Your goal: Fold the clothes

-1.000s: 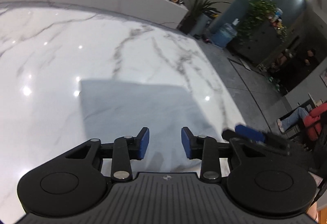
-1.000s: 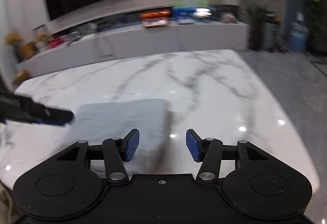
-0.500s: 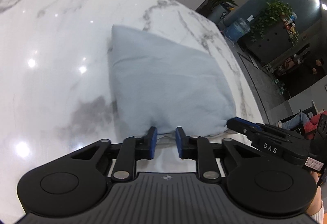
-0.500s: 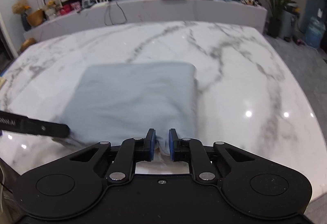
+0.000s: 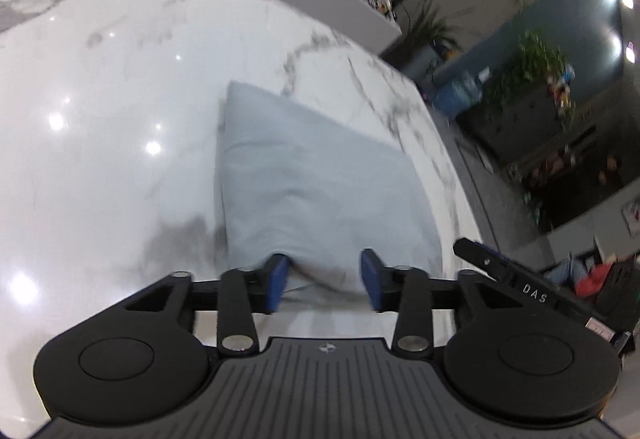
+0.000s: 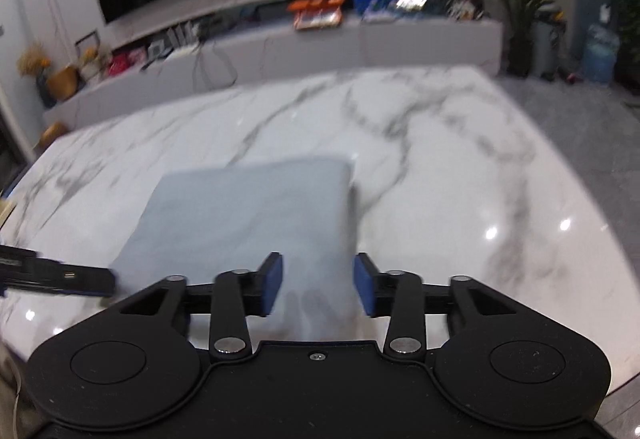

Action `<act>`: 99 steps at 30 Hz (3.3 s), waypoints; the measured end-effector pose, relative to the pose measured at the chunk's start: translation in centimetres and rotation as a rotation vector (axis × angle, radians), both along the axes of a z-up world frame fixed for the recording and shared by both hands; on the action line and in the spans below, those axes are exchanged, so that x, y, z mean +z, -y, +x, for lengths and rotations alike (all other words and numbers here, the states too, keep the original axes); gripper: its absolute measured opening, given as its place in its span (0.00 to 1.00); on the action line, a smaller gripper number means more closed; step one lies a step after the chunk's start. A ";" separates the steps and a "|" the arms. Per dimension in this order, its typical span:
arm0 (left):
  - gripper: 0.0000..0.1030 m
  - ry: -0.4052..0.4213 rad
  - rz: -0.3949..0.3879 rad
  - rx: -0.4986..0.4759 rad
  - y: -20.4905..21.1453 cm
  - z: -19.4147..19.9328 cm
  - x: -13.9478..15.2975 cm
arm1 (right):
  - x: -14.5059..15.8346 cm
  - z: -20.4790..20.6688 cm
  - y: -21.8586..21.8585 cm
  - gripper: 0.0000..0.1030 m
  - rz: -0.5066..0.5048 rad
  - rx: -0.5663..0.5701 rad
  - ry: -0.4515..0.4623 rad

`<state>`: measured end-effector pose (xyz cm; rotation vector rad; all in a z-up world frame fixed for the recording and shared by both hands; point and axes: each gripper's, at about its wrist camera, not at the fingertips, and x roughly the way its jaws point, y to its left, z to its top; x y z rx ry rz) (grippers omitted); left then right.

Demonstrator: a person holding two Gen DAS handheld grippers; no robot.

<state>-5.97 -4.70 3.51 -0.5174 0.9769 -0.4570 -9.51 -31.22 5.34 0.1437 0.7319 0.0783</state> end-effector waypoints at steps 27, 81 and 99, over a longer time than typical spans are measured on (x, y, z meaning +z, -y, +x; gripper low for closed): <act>0.53 0.141 0.213 0.073 -1.7 3.4 3.5 | -3.7 3.1 -0.4 0.59 0.097 -0.074 -0.026; 0.20 0.063 0.260 -0.135 3.0 2.6 -1.9 | -4.3 5.2 -1.8 0.27 0.027 0.062 -0.085; 0.18 0.023 0.161 -0.307 20.1 3.9 -1.9 | -2.8 5.4 14.9 0.26 -0.098 0.035 -0.179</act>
